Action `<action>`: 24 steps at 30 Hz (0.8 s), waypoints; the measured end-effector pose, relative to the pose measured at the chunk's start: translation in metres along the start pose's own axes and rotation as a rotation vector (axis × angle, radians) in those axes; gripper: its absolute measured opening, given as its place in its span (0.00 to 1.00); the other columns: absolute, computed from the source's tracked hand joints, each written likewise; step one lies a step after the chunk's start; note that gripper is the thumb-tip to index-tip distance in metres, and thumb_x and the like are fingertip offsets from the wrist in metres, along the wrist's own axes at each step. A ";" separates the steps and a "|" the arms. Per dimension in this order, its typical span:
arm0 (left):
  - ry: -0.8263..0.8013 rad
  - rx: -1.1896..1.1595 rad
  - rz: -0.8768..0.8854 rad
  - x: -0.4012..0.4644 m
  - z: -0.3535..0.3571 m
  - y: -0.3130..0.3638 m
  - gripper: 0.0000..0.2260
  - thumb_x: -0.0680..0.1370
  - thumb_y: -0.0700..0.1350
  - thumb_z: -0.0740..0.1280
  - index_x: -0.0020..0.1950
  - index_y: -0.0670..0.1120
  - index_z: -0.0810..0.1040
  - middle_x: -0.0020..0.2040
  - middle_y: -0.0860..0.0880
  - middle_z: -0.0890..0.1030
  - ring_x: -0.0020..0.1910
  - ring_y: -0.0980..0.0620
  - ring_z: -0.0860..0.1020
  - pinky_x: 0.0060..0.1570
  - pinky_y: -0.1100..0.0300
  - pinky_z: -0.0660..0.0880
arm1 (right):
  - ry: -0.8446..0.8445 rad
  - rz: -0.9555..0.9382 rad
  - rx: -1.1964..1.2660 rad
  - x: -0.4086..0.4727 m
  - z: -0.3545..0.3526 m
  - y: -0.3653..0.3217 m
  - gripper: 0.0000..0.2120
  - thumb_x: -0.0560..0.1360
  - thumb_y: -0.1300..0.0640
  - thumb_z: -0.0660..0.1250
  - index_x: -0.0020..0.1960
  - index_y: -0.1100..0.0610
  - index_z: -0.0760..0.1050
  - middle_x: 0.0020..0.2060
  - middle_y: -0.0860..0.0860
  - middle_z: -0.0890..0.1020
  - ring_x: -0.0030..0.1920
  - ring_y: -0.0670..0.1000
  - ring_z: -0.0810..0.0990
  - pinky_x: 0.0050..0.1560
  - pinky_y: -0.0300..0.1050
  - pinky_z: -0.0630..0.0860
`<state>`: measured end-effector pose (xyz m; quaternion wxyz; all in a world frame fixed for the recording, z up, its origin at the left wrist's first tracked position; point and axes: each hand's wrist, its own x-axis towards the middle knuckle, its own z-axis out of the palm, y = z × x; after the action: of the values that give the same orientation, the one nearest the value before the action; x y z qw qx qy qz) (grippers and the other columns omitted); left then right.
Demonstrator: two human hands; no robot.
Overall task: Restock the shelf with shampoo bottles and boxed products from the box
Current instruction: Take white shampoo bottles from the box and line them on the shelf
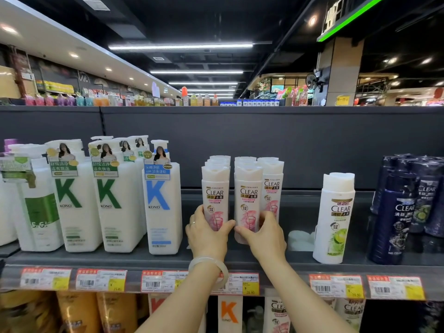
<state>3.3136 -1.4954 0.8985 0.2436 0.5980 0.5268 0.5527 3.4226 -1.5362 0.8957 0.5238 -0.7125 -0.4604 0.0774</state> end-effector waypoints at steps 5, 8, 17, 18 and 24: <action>0.009 0.012 -0.003 0.000 0.002 0.001 0.33 0.65 0.50 0.76 0.66 0.47 0.67 0.62 0.47 0.73 0.61 0.47 0.69 0.58 0.50 0.69 | -0.011 0.001 -0.010 -0.002 -0.001 -0.001 0.23 0.65 0.45 0.74 0.51 0.48 0.64 0.47 0.43 0.74 0.52 0.50 0.77 0.50 0.53 0.76; 0.012 0.016 -0.002 -0.002 0.001 0.003 0.33 0.65 0.50 0.76 0.66 0.46 0.68 0.61 0.47 0.73 0.61 0.47 0.69 0.58 0.50 0.69 | -0.017 0.005 -0.008 -0.002 -0.001 -0.001 0.23 0.65 0.45 0.74 0.51 0.48 0.64 0.51 0.46 0.77 0.54 0.51 0.77 0.51 0.54 0.77; -0.010 -0.008 -0.013 0.000 -0.001 -0.002 0.32 0.66 0.47 0.76 0.66 0.48 0.67 0.62 0.47 0.73 0.63 0.48 0.70 0.58 0.52 0.70 | -0.043 0.022 -0.033 0.000 -0.002 -0.002 0.22 0.67 0.45 0.74 0.51 0.48 0.63 0.53 0.48 0.78 0.54 0.52 0.78 0.49 0.50 0.75; -0.006 0.004 -0.013 0.000 0.000 -0.002 0.32 0.66 0.47 0.76 0.66 0.48 0.67 0.62 0.47 0.73 0.63 0.48 0.69 0.58 0.51 0.70 | -0.044 0.017 -0.033 0.000 -0.002 -0.002 0.22 0.67 0.45 0.74 0.51 0.48 0.64 0.53 0.48 0.78 0.54 0.52 0.78 0.49 0.50 0.75; 0.000 0.019 -0.008 0.002 0.002 -0.002 0.31 0.66 0.47 0.76 0.66 0.48 0.67 0.62 0.47 0.73 0.63 0.48 0.69 0.58 0.51 0.70 | -0.044 0.004 -0.022 0.000 -0.002 -0.001 0.21 0.67 0.45 0.73 0.51 0.48 0.64 0.53 0.48 0.78 0.54 0.51 0.78 0.49 0.51 0.75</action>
<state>3.3146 -1.4920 0.8967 0.2400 0.5981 0.5344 0.5469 3.4230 -1.5378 0.8970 0.5052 -0.7174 -0.4712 0.0892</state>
